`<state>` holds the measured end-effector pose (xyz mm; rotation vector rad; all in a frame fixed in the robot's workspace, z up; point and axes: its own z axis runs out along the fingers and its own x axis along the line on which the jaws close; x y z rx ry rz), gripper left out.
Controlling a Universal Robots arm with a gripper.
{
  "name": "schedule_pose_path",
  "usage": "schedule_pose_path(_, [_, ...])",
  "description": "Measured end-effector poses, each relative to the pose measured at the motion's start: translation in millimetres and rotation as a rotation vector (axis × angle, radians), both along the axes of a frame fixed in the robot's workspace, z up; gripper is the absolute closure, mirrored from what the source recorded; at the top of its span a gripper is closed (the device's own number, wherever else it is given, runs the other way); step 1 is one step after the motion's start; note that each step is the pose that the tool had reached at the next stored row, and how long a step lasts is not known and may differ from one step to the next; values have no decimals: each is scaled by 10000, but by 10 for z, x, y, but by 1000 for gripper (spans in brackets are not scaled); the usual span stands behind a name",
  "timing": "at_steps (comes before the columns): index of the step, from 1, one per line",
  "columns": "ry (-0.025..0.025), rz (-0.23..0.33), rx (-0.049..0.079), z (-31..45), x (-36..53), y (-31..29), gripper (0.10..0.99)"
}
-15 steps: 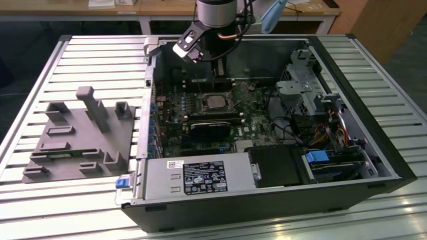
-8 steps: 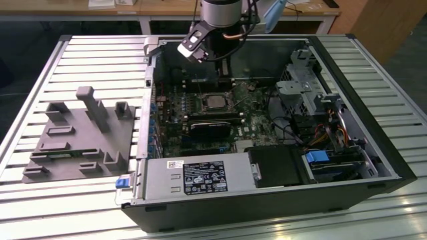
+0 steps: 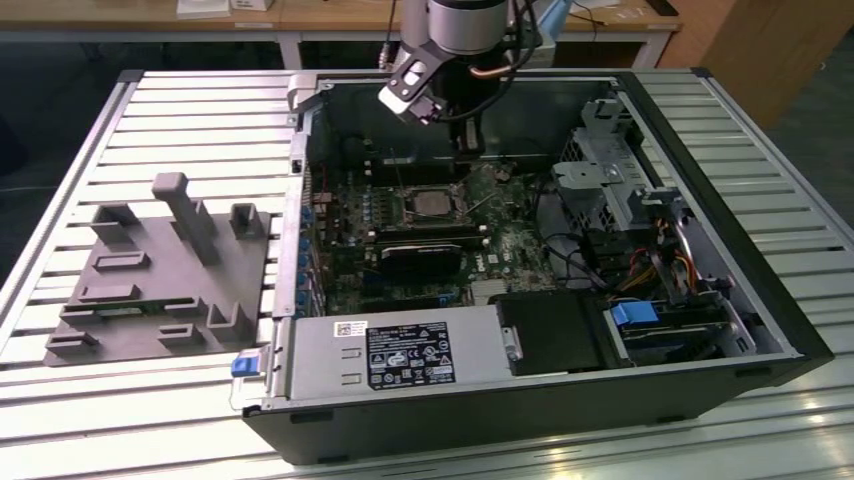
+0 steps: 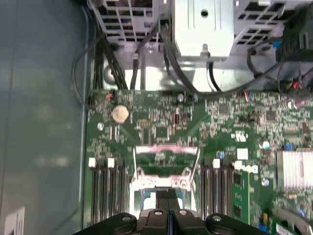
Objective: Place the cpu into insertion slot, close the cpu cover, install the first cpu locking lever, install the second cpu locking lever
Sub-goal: 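Close the cpu cover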
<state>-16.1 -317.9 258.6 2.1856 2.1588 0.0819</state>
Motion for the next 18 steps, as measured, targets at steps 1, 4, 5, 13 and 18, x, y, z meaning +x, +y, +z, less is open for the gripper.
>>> schedule_pose_path(1, [0, 0, 0, 0, 34, 0, 984])
schedule_pose_path(4, [0, -1, 1, 0, 137, 2, 984])
schedule_pose_path(5, [0, 1, 2, 0, 171, 2, 984])
schedule_pose_path(13, [1, 0, -1, 0, 420, 9, 984])
schedule_pose_path(18, [0, 2, 1, -1, 570, 13, 984])
